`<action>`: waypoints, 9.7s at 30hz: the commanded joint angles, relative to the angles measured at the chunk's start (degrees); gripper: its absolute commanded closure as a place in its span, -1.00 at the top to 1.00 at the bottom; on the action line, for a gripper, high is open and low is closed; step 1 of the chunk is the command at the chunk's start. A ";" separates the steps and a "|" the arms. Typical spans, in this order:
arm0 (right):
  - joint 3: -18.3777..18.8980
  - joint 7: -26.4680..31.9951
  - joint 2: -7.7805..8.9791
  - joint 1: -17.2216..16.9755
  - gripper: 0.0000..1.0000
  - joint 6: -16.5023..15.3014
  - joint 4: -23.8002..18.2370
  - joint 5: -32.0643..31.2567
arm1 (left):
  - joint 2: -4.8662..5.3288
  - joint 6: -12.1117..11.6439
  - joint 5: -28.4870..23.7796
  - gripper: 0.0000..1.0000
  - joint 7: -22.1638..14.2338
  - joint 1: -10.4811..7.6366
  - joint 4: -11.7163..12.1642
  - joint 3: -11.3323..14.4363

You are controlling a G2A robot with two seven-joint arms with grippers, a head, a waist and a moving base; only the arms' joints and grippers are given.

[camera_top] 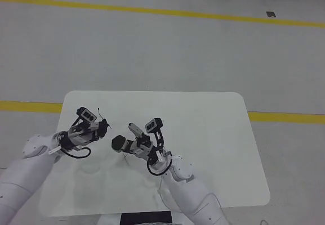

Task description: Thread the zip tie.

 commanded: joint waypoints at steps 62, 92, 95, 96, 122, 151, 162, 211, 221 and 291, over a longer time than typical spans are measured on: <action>-5.56 0.49 -0.94 5.42 -0.70 -1.00 6.90 6.81 | -0.07 1.31 0.11 -1.00 -0.20 0.54 -0.90 -0.19; -4.59 -0.88 -1.61 4.96 -1.00 -1.00 6.90 4.95 | -0.07 1.31 0.11 -1.00 -0.20 0.54 -0.90 -0.19; -4.25 -1.07 -1.61 4.77 -1.00 -1.00 6.74 4.47 | -0.07 1.31 0.11 -1.00 -0.20 0.54 -0.90 -0.19; -4.14 -1.11 -1.60 4.71 -1.00 -1.00 6.70 4.36 | -0.07 1.31 0.11 -1.00 -0.20 0.54 -0.90 -0.19; 1.05 -2.58 -0.50 1.32 -1.00 -1.00 4.22 1.52 | -0.07 1.31 0.11 -1.00 -0.20 0.54 -0.90 -0.19; 5.17 -4.32 0.77 -0.94 -1.00 -1.00 1.82 0.36 | -0.07 1.31 0.11 -1.00 -0.20 0.54 -0.90 -0.19; 5.96 -4.60 1.01 -1.68 -1.00 -1.00 1.71 0.65 | -0.07 1.31 0.11 -1.00 -0.20 0.54 -0.90 -0.19; 20.87 -18.05 2.67 -10.06 1.00 -1.00 -15.31 -20.09 | -0.26 8.49 0.14 -1.00 2.17 1.50 -5.10 -0.92; 22.20 -18.52 2.09 -11.15 1.00 -1.00 -16.21 -21.07 | 0.00 11.61 1.66 -1.00 5.67 2.69 -8.59 -1.99; 25.88 -22.27 2.52 -12.16 1.00 -1.00 -19.92 -21.92 | -0.39 20.47 2.66 -1.00 21.10 5.50 -19.89 -3.48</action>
